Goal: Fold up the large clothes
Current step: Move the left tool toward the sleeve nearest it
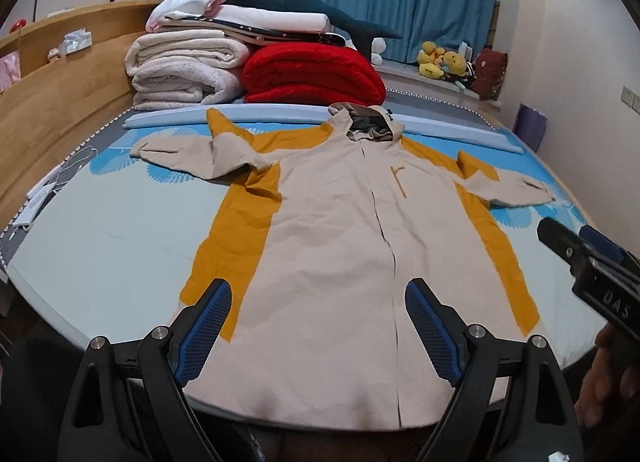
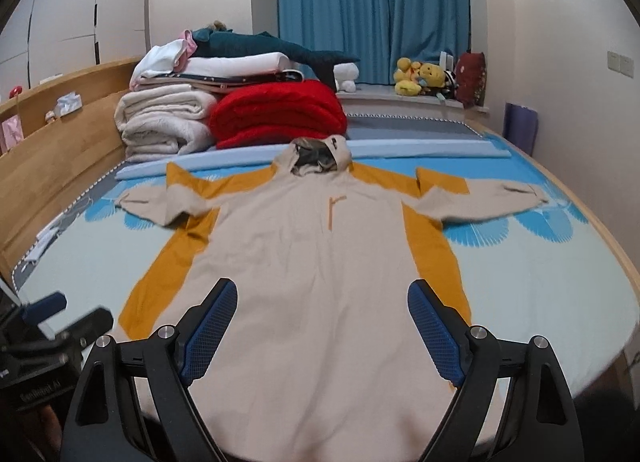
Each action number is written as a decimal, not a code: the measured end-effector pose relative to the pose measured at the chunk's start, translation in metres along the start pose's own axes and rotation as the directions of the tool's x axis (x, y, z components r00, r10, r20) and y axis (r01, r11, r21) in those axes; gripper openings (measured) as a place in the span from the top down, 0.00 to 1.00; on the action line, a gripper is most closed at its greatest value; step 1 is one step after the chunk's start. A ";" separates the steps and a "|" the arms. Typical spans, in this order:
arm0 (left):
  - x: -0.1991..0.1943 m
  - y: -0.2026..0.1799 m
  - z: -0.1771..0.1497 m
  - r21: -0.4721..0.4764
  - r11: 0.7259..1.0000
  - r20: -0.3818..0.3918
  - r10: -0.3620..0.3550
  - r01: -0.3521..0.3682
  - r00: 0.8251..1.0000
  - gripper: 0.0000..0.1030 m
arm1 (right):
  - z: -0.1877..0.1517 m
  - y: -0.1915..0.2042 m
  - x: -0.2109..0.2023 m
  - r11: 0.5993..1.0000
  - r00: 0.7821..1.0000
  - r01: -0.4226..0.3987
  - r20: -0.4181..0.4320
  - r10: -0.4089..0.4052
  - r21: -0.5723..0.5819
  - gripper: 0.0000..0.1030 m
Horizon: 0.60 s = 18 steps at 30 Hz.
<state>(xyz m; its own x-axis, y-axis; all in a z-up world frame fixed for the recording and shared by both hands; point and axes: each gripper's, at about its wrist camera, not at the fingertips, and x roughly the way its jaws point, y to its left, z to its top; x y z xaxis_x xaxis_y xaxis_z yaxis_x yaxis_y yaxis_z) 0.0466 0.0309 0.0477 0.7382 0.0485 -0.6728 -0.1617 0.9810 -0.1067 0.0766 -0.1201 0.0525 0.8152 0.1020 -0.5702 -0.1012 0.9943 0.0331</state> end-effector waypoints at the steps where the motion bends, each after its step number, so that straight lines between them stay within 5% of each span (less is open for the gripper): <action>1: 0.003 0.002 0.008 -0.007 1.000 0.002 0.000 0.000 1.000 0.16 | 0.008 0.000 0.005 1.000 1.000 0.001 0.005 -0.001 -0.004 0.15; 10: 0.047 0.020 0.108 0.026 0.998 0.093 0.058 -0.061 0.994 0.16 | 0.105 0.004 0.064 0.999 0.995 -0.040 0.085 0.043 -0.038 0.15; 18: 0.142 0.074 0.177 -0.062 0.994 0.049 0.093 -0.089 0.995 0.16 | 0.185 0.011 0.143 0.995 0.988 -0.080 0.124 0.087 -0.060 0.15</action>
<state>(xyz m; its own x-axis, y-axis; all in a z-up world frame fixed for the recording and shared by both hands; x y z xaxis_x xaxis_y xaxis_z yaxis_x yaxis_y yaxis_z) 0.2549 0.1438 0.0739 0.7511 0.1482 -0.6433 -0.2675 0.9592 -0.0914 0.2981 -0.0886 0.1233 0.8680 0.1906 -0.4586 -0.1997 0.9794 0.0292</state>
